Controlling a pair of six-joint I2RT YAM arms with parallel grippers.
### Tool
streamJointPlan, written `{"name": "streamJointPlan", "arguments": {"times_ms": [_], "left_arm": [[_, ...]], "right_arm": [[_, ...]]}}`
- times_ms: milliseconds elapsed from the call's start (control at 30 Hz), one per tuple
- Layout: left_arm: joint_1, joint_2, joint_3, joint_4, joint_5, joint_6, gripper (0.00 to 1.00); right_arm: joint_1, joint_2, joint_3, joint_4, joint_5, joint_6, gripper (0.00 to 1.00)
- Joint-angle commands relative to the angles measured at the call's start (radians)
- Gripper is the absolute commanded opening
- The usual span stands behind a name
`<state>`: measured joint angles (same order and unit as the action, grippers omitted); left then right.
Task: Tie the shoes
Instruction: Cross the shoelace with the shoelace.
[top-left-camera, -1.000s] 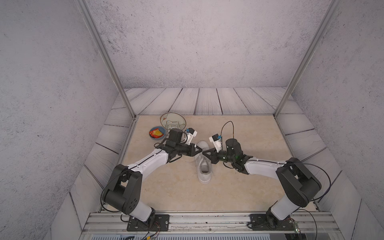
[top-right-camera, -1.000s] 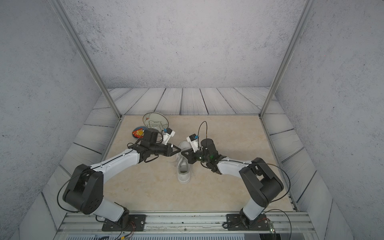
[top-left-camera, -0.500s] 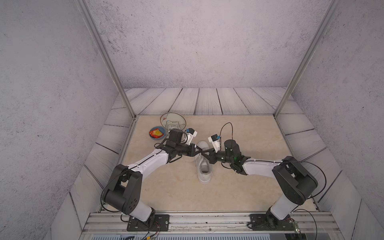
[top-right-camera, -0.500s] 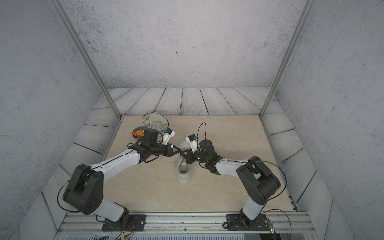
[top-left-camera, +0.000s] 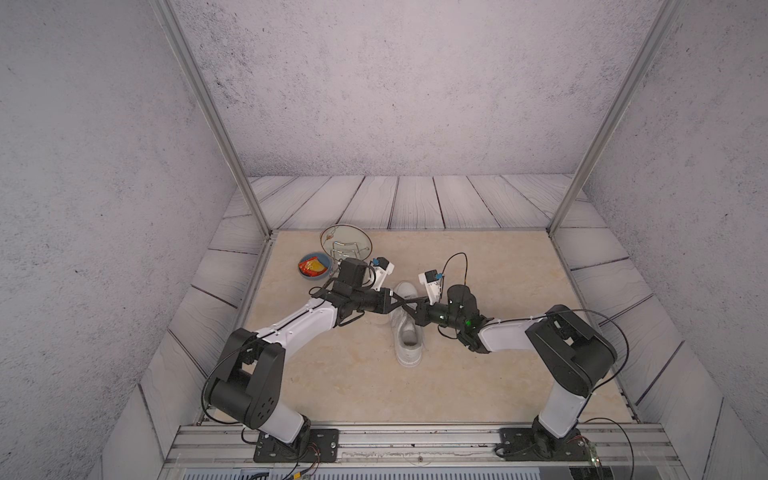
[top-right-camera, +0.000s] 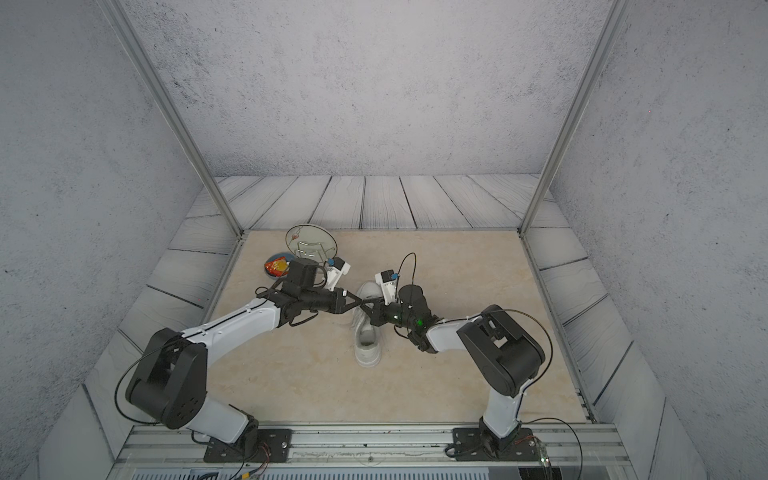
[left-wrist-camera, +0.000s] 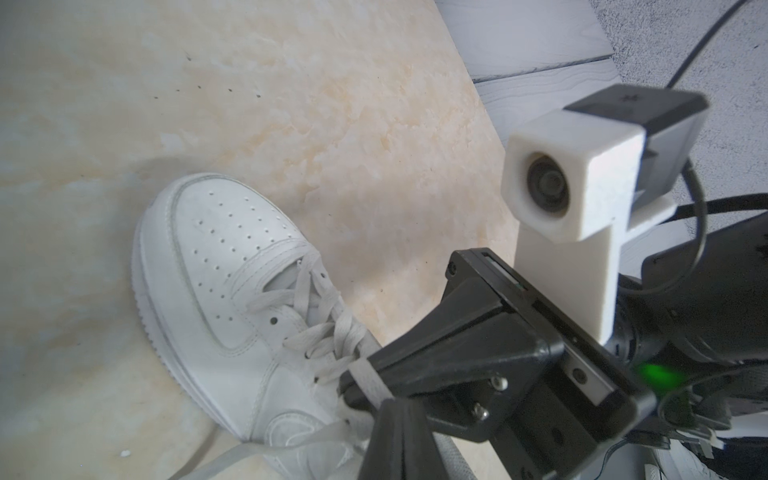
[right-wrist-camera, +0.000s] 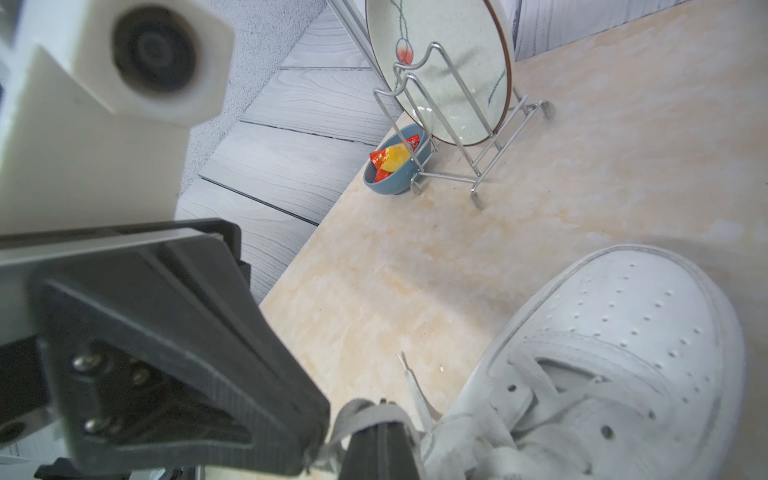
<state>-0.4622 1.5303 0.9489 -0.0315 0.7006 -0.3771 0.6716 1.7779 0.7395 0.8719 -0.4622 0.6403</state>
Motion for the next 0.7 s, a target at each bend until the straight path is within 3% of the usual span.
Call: {"name": "streamJointPlan", "arguments": {"times_ms": [0, 167, 467, 667], "left_arm": [[-0.006, -0.015, -0.012, 0.014, 0.002, -0.006, 0.00], [-0.006, -0.013, -0.013, 0.011, -0.001, -0.009, 0.00], [-0.004, -0.099, 0.019, -0.127, -0.094, 0.087, 0.31], [0.009, -0.184, -0.002, -0.173, -0.223, 0.091, 0.40]], "right_arm": [[0.008, 0.050, -0.002, 0.083, 0.033, 0.045, 0.00], [0.010, 0.069, -0.008, 0.116, 0.039, 0.064, 0.00], [0.011, 0.074, -0.019, 0.114, 0.047, 0.058, 0.00], [0.013, 0.079, -0.016, 0.119, 0.041, 0.061, 0.00]]}}
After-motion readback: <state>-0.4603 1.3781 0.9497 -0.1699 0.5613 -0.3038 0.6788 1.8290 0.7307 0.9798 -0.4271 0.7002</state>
